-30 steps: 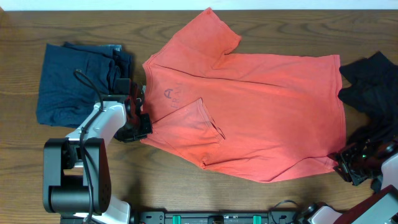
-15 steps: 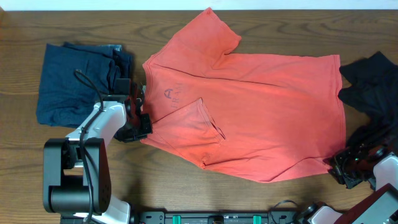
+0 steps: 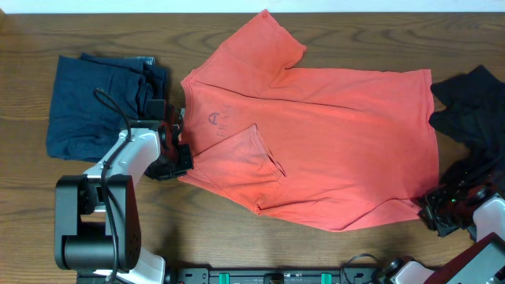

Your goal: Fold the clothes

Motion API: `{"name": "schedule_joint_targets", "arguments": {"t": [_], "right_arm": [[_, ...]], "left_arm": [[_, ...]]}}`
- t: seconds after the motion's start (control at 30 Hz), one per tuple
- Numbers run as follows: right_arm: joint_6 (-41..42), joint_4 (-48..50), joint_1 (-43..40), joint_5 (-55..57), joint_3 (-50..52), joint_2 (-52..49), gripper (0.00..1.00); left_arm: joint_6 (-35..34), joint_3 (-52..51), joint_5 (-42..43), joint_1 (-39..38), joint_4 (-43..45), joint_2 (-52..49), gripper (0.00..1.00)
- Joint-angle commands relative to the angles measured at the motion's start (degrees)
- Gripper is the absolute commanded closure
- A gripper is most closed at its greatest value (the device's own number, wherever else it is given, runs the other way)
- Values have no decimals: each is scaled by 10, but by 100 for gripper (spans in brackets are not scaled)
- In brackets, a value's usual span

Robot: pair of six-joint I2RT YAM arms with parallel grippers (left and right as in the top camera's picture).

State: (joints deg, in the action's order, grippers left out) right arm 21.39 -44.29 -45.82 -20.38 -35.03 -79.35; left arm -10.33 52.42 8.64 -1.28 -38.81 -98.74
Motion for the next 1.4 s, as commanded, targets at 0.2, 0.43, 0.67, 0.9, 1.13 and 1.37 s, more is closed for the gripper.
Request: {"name": "schedule_joint_targets", "arguments": {"t": [0.2,0.43,0.67,0.9,1.13,1.37], "right_arm": [[0,-1,9,-11,7,0,66],[3,20,9,-11,18,0,79],[3,13,9,-43,18,0,95],[-9,-5,8,-40,-28,2,99],[-19,-99,1,-14,-119,35,99],[-20,-165,-12,22,-174,73,99]], "left_arm": [[0,-18,-38,4,-1,-35,89],[0,-18,-38,4,-1,-35,89],[0,-18,-38,4,-1,-35,88],[0,-3,-37,4,-25,-30,94],[0,16,-18,4,-68,24,94],[0,16,-18,4,-107,92,94]]}}
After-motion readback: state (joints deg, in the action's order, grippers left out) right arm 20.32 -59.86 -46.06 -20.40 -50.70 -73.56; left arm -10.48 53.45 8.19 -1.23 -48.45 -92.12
